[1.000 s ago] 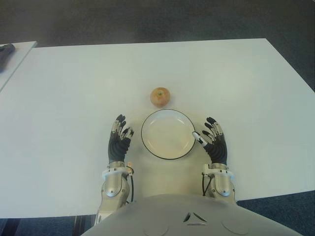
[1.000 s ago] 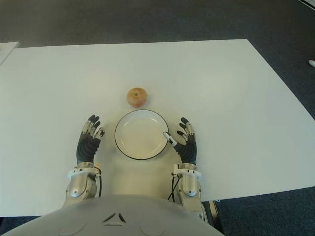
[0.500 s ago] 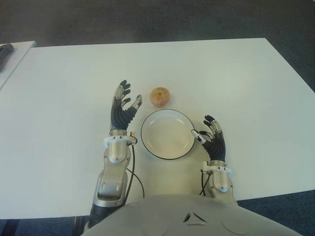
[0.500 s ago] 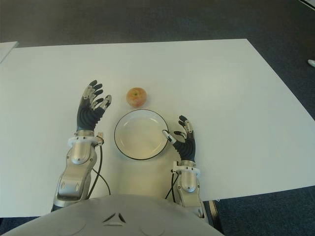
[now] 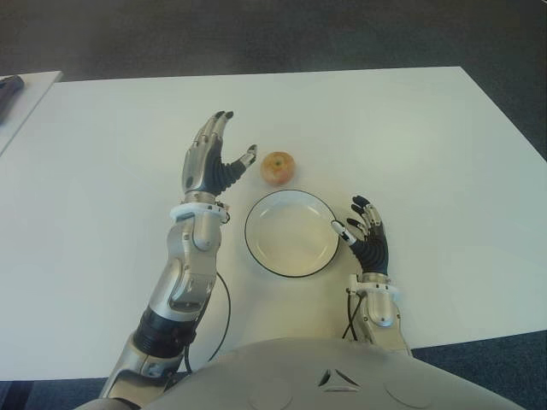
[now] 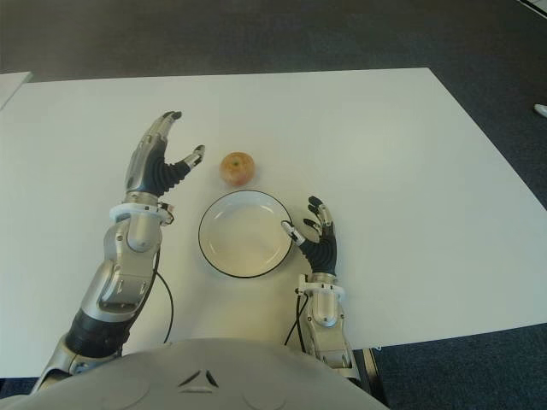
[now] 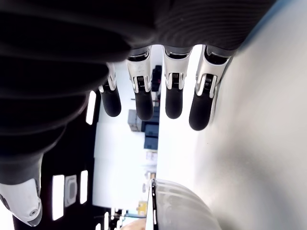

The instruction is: Put the apples into the plate.

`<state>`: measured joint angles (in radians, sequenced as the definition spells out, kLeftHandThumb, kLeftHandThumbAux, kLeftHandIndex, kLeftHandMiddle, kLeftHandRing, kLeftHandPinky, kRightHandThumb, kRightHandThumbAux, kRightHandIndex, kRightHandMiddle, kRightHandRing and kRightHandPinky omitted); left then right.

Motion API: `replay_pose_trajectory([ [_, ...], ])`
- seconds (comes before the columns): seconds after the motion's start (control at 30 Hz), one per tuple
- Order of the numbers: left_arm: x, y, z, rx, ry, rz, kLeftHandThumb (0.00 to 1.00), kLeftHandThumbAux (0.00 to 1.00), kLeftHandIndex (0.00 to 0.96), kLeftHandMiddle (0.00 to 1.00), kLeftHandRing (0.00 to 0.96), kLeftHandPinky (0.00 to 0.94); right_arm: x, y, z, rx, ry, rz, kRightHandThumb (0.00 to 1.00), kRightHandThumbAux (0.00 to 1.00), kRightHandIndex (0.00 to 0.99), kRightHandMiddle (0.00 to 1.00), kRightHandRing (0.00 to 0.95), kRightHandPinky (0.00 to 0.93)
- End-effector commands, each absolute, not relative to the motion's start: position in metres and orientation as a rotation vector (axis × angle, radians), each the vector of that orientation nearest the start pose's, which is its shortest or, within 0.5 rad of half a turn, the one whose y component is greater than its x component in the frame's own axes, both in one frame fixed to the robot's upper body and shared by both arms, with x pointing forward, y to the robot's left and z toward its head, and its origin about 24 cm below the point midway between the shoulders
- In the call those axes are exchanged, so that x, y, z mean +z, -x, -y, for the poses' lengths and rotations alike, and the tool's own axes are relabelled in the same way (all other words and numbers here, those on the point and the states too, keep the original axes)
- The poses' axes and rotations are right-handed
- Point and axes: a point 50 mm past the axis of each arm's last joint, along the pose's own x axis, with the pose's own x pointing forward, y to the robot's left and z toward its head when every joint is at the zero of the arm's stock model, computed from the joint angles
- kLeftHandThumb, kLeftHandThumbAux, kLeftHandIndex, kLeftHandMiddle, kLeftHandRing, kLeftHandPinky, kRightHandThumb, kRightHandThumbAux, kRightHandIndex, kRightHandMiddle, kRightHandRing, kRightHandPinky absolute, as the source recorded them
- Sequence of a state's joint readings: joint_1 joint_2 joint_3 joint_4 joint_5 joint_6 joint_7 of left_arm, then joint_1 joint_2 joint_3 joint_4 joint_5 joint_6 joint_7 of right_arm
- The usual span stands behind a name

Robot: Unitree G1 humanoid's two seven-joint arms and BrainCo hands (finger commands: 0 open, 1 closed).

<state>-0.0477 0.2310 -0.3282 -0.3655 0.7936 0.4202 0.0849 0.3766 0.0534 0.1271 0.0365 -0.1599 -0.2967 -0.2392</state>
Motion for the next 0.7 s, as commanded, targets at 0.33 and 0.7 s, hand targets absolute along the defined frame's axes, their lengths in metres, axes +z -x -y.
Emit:
replay_pose_trajectory([
  [0.33, 0.087, -0.288, -0.102, -0.103, -1.192, 0.276, 0.326, 0.346, 0.14, 0.101, 0.105, 0.186, -0.04, -0.157, 0.128, -0.187, 0.069, -0.243, 0.447, 0.632, 0.142, 0.155, 0.122, 0.135],
  [0.7, 0.075, -0.308, -0.092, -0.229, -1.315, 0.33, 0.324, 0.311, 0.146, 0.12, 0.116, 0.187, -0.042, -0.159, 0.123, -0.198, 0.06, -0.251, 0.451, 0.649, 0.154, 0.177, 0.146, 0.164],
])
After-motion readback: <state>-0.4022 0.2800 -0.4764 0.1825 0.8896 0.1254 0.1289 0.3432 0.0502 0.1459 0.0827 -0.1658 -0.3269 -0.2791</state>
